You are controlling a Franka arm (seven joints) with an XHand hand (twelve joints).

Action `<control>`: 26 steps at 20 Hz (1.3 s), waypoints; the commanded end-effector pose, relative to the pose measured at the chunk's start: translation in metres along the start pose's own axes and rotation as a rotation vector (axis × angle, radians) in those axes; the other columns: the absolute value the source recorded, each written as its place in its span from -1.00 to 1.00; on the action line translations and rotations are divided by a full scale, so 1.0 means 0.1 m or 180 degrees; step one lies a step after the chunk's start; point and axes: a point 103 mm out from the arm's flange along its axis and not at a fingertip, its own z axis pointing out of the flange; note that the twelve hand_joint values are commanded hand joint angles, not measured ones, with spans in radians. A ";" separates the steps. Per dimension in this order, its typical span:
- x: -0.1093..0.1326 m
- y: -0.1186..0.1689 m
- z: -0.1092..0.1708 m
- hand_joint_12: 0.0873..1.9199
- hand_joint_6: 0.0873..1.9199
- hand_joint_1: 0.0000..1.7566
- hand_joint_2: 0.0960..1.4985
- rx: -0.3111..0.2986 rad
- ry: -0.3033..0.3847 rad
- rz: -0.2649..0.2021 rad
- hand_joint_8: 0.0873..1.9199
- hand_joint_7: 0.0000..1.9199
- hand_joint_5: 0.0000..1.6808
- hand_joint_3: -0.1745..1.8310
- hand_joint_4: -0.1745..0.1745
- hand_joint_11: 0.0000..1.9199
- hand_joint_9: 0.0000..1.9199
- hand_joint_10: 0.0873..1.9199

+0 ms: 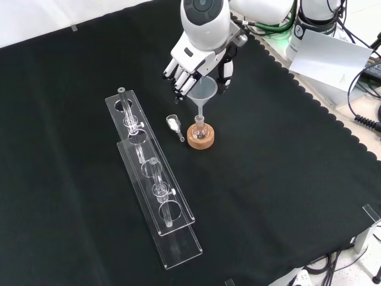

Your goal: Place the funnel on the round-bottom flask.

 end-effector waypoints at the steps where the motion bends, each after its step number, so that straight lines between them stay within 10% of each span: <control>1: 0.01 0.03 0.01 0.34 -0.20 0.07 -0.23 0.0015 0.0007 -0.0020 -0.23 -0.37 -0.26 -0.13 -0.12 -0.55 -0.12 -0.42; 26: 0.06 0.15 0.20 0.36 -0.49 0.06 -0.25 0.0228 0.0008 -0.0037 -0.19 -0.57 -0.58 -0.13 -0.33 -0.60 -0.30 -0.35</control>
